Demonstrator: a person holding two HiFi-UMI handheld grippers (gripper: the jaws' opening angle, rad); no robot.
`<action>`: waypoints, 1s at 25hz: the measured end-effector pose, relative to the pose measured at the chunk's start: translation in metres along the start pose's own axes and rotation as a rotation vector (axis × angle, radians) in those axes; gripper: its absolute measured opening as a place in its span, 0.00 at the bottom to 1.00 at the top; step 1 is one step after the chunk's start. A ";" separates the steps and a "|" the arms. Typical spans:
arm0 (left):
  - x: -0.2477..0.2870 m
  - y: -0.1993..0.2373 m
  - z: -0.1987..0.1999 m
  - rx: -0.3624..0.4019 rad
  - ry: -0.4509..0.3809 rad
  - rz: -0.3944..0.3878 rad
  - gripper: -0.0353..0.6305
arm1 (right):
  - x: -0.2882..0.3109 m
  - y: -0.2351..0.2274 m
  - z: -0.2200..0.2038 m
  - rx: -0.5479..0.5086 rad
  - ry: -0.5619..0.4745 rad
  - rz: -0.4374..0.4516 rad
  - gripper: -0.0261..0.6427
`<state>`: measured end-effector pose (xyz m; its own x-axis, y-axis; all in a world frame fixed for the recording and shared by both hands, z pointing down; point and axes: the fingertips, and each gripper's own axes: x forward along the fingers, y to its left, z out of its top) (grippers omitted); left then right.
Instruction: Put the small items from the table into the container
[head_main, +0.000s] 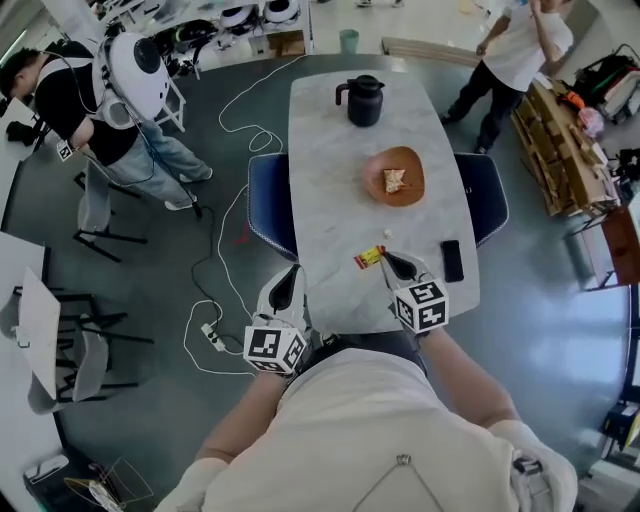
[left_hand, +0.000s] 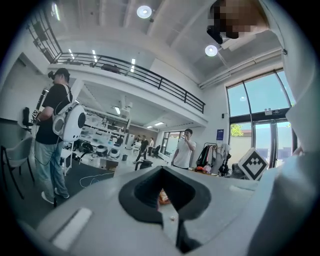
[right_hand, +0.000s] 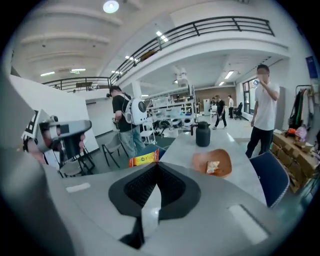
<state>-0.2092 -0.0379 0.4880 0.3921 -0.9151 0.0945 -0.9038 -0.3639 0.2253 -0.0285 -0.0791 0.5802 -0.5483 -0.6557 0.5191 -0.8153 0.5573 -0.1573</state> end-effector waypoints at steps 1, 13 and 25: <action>0.006 -0.006 0.003 0.005 -0.006 -0.017 0.06 | -0.009 -0.002 0.012 0.010 -0.037 -0.006 0.08; 0.046 -0.059 0.006 0.022 -0.003 -0.146 0.06 | -0.069 -0.029 0.042 0.099 -0.172 -0.081 0.08; 0.064 -0.070 -0.023 -0.009 0.053 -0.206 0.06 | -0.081 -0.052 0.012 0.164 -0.137 -0.183 0.08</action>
<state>-0.1172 -0.0667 0.5009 0.5768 -0.8111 0.0964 -0.8022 -0.5403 0.2539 0.0557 -0.0614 0.5362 -0.4002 -0.8068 0.4347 -0.9162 0.3410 -0.2107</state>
